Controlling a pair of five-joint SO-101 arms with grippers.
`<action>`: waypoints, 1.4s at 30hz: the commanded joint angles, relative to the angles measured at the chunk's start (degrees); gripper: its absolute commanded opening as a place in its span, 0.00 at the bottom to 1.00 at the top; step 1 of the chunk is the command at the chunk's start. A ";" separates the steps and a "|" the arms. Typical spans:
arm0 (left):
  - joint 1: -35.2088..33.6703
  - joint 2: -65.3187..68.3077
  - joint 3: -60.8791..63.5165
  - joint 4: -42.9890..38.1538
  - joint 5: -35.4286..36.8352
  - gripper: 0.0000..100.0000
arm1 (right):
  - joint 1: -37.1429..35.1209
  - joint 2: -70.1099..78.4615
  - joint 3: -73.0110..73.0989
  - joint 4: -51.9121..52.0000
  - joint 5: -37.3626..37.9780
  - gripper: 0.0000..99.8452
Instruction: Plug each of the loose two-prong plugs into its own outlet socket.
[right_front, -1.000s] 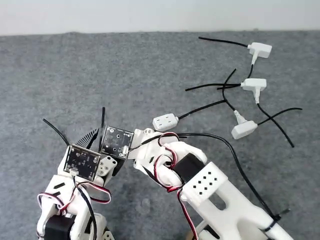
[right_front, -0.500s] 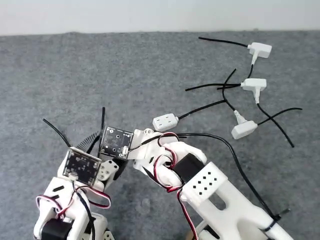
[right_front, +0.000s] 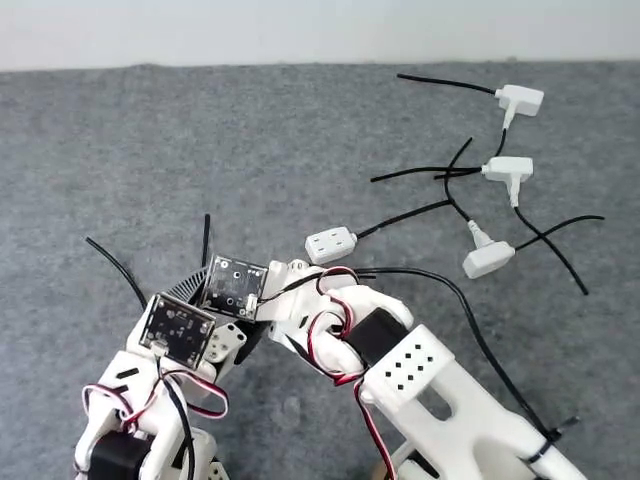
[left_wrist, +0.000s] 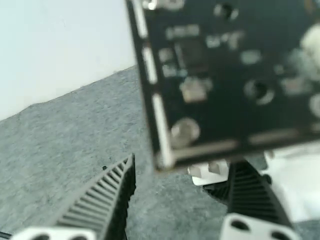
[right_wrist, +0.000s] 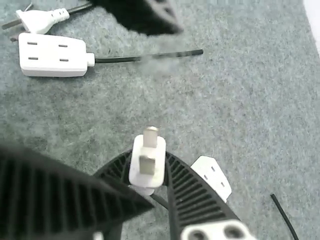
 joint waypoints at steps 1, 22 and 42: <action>-3.16 -0.70 1.19 -3.43 0.18 0.30 | -0.22 -2.15 -0.62 0.48 0.26 0.01; -4.57 -0.70 9.71 -10.02 0.53 0.30 | 2.07 -17.98 3.78 4.44 0.18 0.01; -17.76 -0.70 9.71 -14.51 4.13 0.30 | 2.24 -18.86 5.54 3.74 0.18 0.01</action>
